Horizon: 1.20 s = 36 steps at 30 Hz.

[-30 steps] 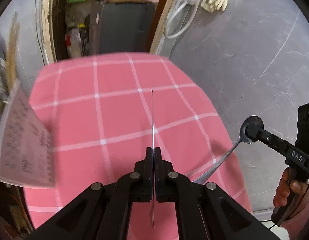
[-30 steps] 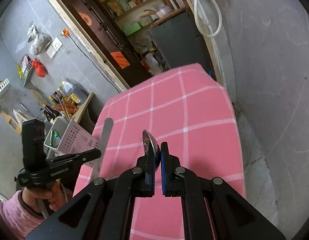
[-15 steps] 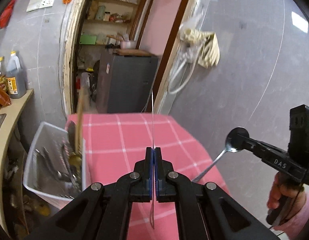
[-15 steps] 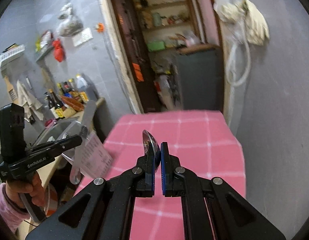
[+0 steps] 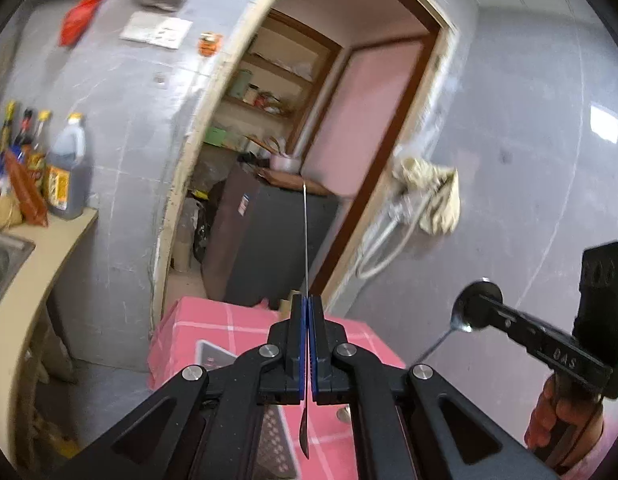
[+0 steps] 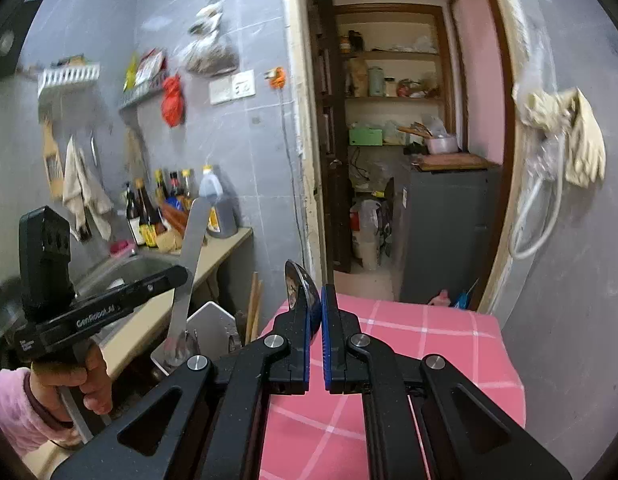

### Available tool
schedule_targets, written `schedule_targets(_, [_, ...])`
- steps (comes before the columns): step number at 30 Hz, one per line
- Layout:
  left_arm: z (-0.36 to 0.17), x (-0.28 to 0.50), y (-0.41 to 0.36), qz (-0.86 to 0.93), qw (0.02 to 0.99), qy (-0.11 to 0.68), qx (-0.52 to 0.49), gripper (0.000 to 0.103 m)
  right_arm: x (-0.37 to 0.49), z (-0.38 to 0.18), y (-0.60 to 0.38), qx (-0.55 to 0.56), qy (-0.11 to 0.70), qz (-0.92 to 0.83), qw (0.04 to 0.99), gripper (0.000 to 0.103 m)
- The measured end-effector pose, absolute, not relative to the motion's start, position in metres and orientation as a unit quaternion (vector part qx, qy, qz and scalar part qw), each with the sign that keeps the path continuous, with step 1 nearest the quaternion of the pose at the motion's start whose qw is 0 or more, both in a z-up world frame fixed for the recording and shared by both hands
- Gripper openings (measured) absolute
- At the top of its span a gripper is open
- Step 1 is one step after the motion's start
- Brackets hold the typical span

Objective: Organize utensils
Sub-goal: 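Lift the knife with left and the spoon with right toward the white holder, then lower the knife into the holder with left while right drops the spoon in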

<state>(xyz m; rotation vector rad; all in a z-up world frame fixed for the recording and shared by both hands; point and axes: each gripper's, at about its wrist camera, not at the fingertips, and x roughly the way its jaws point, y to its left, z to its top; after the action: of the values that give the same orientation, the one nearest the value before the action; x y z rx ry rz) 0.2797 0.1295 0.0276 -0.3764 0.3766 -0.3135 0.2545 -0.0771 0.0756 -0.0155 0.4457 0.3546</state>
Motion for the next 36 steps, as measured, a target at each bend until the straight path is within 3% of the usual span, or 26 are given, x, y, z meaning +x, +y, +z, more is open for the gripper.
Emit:
schedule_targets(7, [-0.006, 0.285, 0.153, -0.128, 0.950, 0.179, -0.220, 0.002, 0.261, 0.065, -0.038, -0.057, 0.238, 0.178, 0.953, 0.005])
schedule_targets(17, [-0.020, 0.269, 0.144, -0.113, 0.966, 0.165, -0.163, 0.002, 0.273, 0.039, -0.004, -0.103, 0.271, 0.200, 0.936, 0.005])
schedule_targets(36, [-0.037, 0.253, 0.153, -0.112, 0.960, 0.196, -0.166, 0.002, 0.288, 0.007, 0.012, -0.064, 0.314, 0.243, 0.916, 0.005])
